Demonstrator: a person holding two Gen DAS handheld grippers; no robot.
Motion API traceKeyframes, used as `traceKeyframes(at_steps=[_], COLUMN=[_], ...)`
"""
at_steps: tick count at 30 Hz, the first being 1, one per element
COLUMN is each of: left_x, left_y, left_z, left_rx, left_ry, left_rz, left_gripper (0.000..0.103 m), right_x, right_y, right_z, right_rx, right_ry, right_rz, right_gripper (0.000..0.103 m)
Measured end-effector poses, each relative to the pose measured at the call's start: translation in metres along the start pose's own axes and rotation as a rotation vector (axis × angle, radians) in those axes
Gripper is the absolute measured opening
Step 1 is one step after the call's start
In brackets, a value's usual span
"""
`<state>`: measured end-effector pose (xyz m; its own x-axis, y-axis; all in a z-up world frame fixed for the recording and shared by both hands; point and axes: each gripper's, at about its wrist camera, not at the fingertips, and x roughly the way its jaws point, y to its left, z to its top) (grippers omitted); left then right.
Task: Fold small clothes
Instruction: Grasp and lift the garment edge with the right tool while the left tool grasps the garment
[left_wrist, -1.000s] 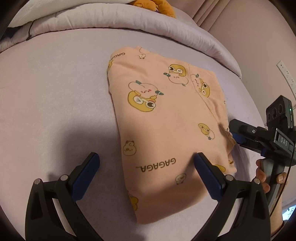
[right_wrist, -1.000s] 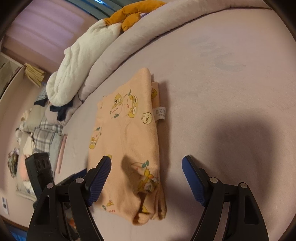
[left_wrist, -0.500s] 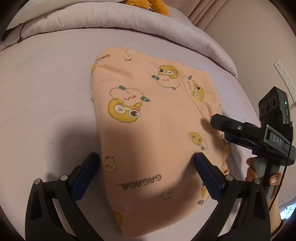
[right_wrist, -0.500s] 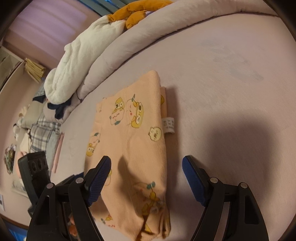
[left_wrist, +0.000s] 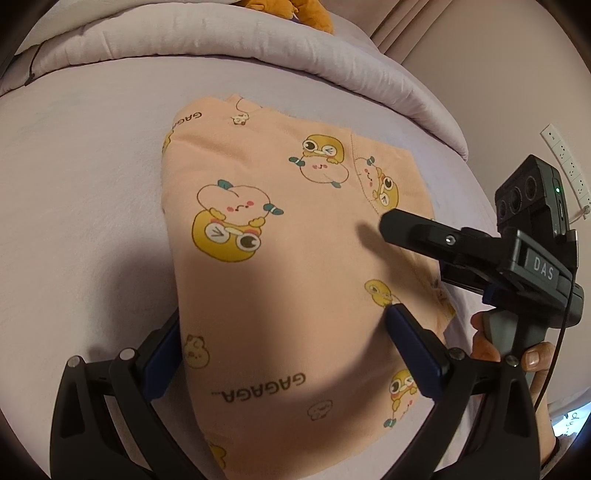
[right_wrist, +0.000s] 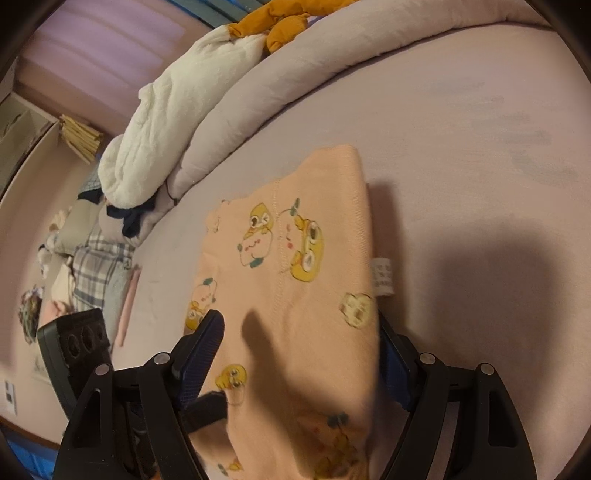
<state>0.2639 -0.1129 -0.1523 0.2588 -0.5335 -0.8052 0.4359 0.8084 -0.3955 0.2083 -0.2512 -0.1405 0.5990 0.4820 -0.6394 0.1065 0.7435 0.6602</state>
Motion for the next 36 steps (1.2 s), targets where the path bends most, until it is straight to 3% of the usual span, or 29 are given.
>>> traceKeyframes(at_steps=[9, 14, 22, 36], left_x=[0.002, 0.002, 0.000, -0.007], left_y=[0.000, -0.001, -0.001, -0.005], left_z=[0.001, 0.002, 0.002, 0.001], left_rx=[0.008, 0.018, 0.007, 0.040], left_ry=[-0.028, -0.036, -0.047, -0.078], left_rz=[0.025, 0.064, 0.090, 0.130], left_gripper=[0.090, 0.080, 0.071, 0.057], right_x=[0.009, 0.009, 0.007, -0.003], right_y=[0.012, 0.009, 0.015, 0.040], right_z=[0.005, 0.005, 0.003, -0.005], right_rx=[-0.036, -0.051, -0.081, -0.161], right_ry=[-0.004, -0.002, -0.009, -0.073], right_rz=[0.019, -0.034, -0.053, -0.099], right_gripper=[0.075, 0.047, 0.030, 0.024])
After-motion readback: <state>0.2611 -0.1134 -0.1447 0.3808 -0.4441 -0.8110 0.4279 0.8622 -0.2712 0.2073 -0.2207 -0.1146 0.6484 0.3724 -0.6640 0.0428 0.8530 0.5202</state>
